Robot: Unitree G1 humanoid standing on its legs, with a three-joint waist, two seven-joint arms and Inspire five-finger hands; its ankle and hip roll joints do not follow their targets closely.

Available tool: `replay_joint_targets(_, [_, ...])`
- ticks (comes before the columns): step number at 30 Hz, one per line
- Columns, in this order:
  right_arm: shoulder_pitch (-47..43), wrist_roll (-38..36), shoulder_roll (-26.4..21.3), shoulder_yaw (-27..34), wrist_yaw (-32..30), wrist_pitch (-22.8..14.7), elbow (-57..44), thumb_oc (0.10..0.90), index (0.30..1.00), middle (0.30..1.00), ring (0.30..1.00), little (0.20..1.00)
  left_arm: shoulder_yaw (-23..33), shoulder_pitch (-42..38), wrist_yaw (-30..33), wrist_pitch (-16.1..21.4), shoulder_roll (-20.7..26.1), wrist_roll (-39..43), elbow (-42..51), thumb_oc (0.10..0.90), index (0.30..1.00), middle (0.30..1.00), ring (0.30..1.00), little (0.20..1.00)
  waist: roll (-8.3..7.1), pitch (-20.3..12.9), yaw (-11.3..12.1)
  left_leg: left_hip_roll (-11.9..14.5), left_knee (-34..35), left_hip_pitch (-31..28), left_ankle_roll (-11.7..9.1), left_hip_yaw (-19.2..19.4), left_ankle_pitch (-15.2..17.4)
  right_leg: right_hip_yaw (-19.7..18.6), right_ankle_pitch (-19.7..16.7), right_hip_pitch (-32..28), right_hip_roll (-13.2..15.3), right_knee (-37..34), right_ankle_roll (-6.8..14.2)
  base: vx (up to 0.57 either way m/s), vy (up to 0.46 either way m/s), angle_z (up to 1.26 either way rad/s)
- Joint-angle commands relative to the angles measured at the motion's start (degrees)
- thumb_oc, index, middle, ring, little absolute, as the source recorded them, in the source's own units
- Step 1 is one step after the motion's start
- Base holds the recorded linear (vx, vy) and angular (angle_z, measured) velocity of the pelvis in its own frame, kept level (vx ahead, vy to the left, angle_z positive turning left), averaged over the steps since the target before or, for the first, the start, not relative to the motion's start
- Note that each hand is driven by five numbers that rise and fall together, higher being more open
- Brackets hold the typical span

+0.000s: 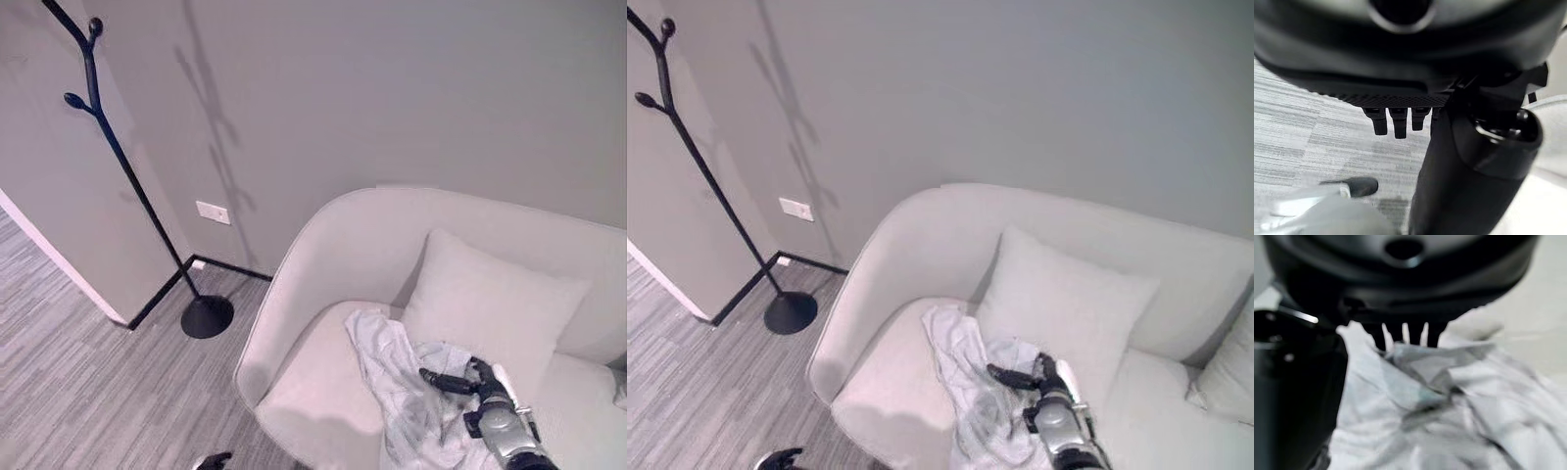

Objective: Hang the clothes on the sofa on the clothes rack.

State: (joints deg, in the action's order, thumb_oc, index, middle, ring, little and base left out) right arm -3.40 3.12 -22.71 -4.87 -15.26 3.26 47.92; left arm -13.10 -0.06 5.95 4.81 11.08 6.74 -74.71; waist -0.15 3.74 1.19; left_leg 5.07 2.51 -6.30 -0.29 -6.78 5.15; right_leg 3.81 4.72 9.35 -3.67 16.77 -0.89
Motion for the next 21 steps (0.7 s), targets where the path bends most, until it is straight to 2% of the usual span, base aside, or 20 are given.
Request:
replay_joint_targets(1, [0.1,2.4,-4.2,4.9,-4.1,-1.5,-7.9,0.8,0.9,0.9,0.9,0.9,-0.5,-0.4,0.6,-1.1,-2.8,-1.4,-6.5,0.8,0.9,0.9,0.9,0.9,-1.12,0.4,-1.9,0.0,2.0,0.1,-3.2,-1.0,-3.6,-1.4,-3.3,-11.4,4.1,-18.3,4.0,0.01,0.038,0.33])
replay_joint_targets(6, [4.9,6.8,-4.5,8.8,-6.9,-1.7,-15.6,0.8,0.9,0.9,0.9,0.9,-2.2,-0.1,1.6,-0.8,-3.6,-5.2,-5.8,0.8,0.9,0.9,0.9,0.9,-0.6,0.6,-2.9,-0.7,2.4,-0.8,-2.5,1.3,-2.6,-3.3,-4.2,-10.9,4.8,-18.4,4.9,-0.01,0.122,-0.29])
replay_joint_targets(7, [6.0,8.4,-5.0,10.2,-7.9,-2.0,-18.2,0.8,0.9,0.9,0.9,0.9,-3.4,-0.1,1.8,-0.6,-4.0,-6.8,-5.5,0.8,0.9,0.9,0.9,0.9,-0.42,0.9,-3.7,-1.4,2.4,-1.0,-1.7,2.0,-1.9,-4.4,-4.9,-10.1,5.5,-18.0,5.5,-0.04,0.111,-0.5])
replay_joint_targets(11, [8.1,11.0,-5.4,12.4,-8.3,-1.9,-23.4,0.8,0.9,0.9,0.9,0.9,-4.7,-0.4,1.5,-0.3,-4.1,-8.7,-4.9,0.8,0.9,0.9,0.9,0.9,-0.2,1.3,-4.3,-2.5,2.4,-1.0,-0.6,3.8,-1.1,-6.5,-5.6,-8.0,6.2,-17.0,6.4,-0.06,0.185,-0.53])
replay_joint_targets(14, [8.7,14.6,-6.1,13.7,-8.5,-2.0,-28.2,0.8,0.9,0.9,0.9,0.9,-5.3,-1.1,1.3,0.6,-3.7,-10.1,-3.2,0.8,0.9,0.9,0.9,0.9,0.06,2.9,-5.2,-4.1,2.4,-0.2,0.8,5.6,0.2,-8.7,-7.2,-5.2,6.8,-16.8,7.7,-0.12,0.171,-0.39])
replay_joint_targets(16, [6.0,16.8,-6.9,12.7,-9.5,-2.0,-30.4,0.8,0.9,0.9,0.9,0.9,-5.6,-3.3,1.9,1.5,-2.2,-9.6,-1.3,0.8,0.9,0.9,0.9,0.9,-0.23,6.3,-5.4,-5.6,1.6,3.5,1.7,8.0,-0.8,-9.6,-9.5,0.6,7.0,-15.2,9.3,-0.45,0.173,-0.75])
replay_joint_targets(18, [4.2,17.4,-6.9,12.0,-9.6,-1.8,-31.2,0.8,0.9,0.9,0.9,0.9,-5.0,-4.2,2.5,1.5,-1.4,-9.2,-0.8,0.8,0.9,0.9,0.9,0.9,-0.56,6.7,-4.9,-5.6,0.6,6.3,1.9,9.5,-1.1,-8.9,-9.4,2.9,7.2,-14.0,9.4,-0.32,0.06,-0.86])
replay_joint_targets(19, [3.0,17.7,-7.2,11.3,-9.6,-2.1,-31.7,0.8,0.9,0.9,0.9,0.9,-4.4,-4.6,2.9,1.5,-0.7,-8.6,-0.1,0.8,0.9,0.9,0.9,0.9,-0.45,7.0,-3.9,-5.3,-0.4,8.6,2.1,10.7,-1.3,-6.4,-8.3,3.3,7.7,-12.5,9.2,-0.25,0.026,-0.84])
replay_joint_targets(20, [2.2,18.0,-7.6,10.3,-9.1,-2.6,-32.6,0.8,0.9,0.9,0.9,0.9,-3.1,-4.1,3.5,1.6,0.1,-7.8,0.5,0.8,0.9,0.9,0.9,0.9,-0.3,7.1,-2.6,-4.6,-1.2,10.8,2.2,12.4,-1.7,-2.3,-5.1,1.1,9.1,-10.4,7.9,-0.26,0.025,-0.66])
replay_joint_targets(21, [2.1,18.0,-7.6,10.3,-9.1,-2.6,-32.6,0.8,0.9,0.9,0.9,0.9,-3.1,-4.2,3.5,1.6,0.1,-7.8,0.5,0.8,0.9,0.9,0.9,0.9,-0.4,7.1,-2.7,-4.7,-1.3,11.1,2.2,12.4,-2.0,-2.3,-5.3,1.3,9.2,-10.4,7.8,-0.25,-0.018,-0.54])
